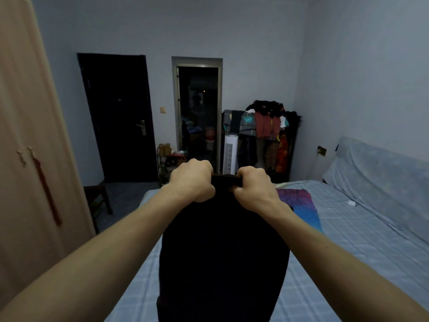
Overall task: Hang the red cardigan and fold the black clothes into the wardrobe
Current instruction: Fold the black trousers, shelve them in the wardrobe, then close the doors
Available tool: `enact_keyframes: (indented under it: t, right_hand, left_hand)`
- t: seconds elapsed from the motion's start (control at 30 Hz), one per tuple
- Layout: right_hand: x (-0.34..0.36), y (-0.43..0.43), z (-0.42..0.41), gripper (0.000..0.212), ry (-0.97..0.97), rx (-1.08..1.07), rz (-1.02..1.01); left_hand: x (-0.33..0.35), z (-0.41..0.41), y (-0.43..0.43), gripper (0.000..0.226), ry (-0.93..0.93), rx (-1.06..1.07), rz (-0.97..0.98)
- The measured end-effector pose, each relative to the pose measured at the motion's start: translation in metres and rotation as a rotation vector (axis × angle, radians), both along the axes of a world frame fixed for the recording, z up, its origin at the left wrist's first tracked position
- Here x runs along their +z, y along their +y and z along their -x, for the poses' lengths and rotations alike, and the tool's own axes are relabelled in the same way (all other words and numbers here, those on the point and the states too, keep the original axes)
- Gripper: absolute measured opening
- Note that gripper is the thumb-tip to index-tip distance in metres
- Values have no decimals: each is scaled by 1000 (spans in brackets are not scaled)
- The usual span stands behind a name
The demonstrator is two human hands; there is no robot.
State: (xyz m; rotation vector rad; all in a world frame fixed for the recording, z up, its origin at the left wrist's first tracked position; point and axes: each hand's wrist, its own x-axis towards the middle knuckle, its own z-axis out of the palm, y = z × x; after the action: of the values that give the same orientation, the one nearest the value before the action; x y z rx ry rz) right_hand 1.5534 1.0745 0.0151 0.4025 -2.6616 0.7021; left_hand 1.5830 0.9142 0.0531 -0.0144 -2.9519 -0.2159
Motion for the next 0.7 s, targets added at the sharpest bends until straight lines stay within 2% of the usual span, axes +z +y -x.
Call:
enact_keyframes:
  t: [0.1,0.23,0.33,0.4,0.47,0.53,0.6,0.63,0.7]
  right_hand:
    - [-8,-1,3,11,-44,23,51]
    - [-11,-6,6,22,-154,109,54]
    - [-16,-13,11,30,-130,72,22]
    - [-21,-18,12,26,-103,43,78]
    - [-25,-20,12,21,-86,24,171]
    - [-25,-17,14,18,-82,-8,259]
    - [-25,-10,18,18,-77,-17,326]
    - [-24,-6,21,17,-85,-1,355]
    - [-19,1,24,17,-97,63,402]
  left_hand:
    - [-5,2,-3,24,-45,-12,-34]
    - [-18,2,0,19,49,30,-16]
    - [-25,2,1,19,87,51,-54]
    - [-29,4,3,21,79,62,-112]
    - [-33,6,5,24,36,64,-237]
    - [-32,4,5,28,-19,27,-516]
    - [-31,-2,4,23,-99,-47,-838]
    - [-31,-6,3,19,-116,-94,-936]
    - [-34,-8,-3,15,-41,-167,-976]
